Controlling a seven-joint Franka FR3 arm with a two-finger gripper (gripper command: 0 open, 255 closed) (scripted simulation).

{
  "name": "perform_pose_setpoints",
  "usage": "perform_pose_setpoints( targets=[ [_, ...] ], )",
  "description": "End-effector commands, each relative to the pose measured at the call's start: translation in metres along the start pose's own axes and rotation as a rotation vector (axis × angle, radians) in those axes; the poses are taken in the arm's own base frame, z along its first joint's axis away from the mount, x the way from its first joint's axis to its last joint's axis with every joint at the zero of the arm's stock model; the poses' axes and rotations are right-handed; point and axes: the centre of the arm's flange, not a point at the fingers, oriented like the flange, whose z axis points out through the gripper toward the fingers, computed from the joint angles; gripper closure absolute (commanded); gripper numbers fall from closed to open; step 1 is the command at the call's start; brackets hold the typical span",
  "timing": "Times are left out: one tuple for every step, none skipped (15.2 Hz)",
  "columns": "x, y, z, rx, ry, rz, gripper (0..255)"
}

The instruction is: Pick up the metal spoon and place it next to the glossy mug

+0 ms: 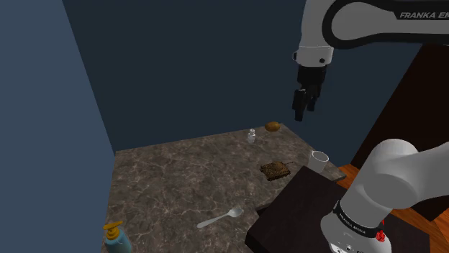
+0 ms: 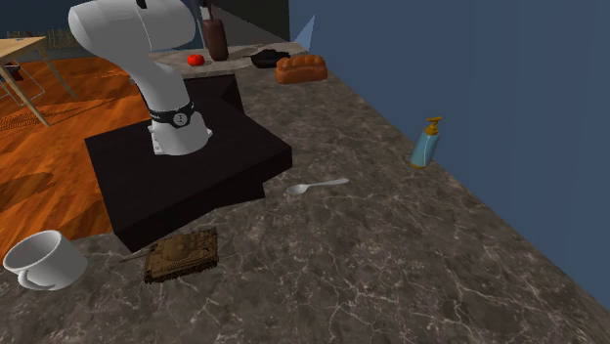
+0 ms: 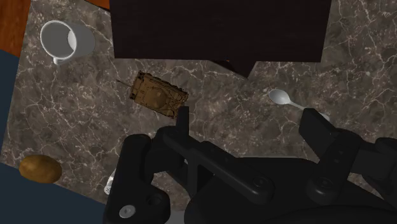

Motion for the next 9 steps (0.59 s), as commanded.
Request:
perform_pose_setpoints(
  targets=[
    [0.000,0.000,0.000,0.000,0.000,0.000,0],
    [0.004,-0.006,0.011,-0.001,-0.003,0.008,0],
    [0.009,-0.013,0.022,-0.001,-0.007,0.015,0],
    [0.014,-0.019,0.033,-0.002,-0.010,0.023,0],
    [0.018,-0.026,0.044,-0.002,-0.014,0.031,0],
    [0.023,-0.032,0.054,-0.003,-0.017,0.039,0],
    [0.027,-0.038,0.065,-0.004,-0.020,0.046,0],
    [0.032,-0.044,0.076,-0.004,-0.024,0.054,0],
    [0.036,-0.051,0.087,-0.005,-0.027,0.062,0]
  ],
)
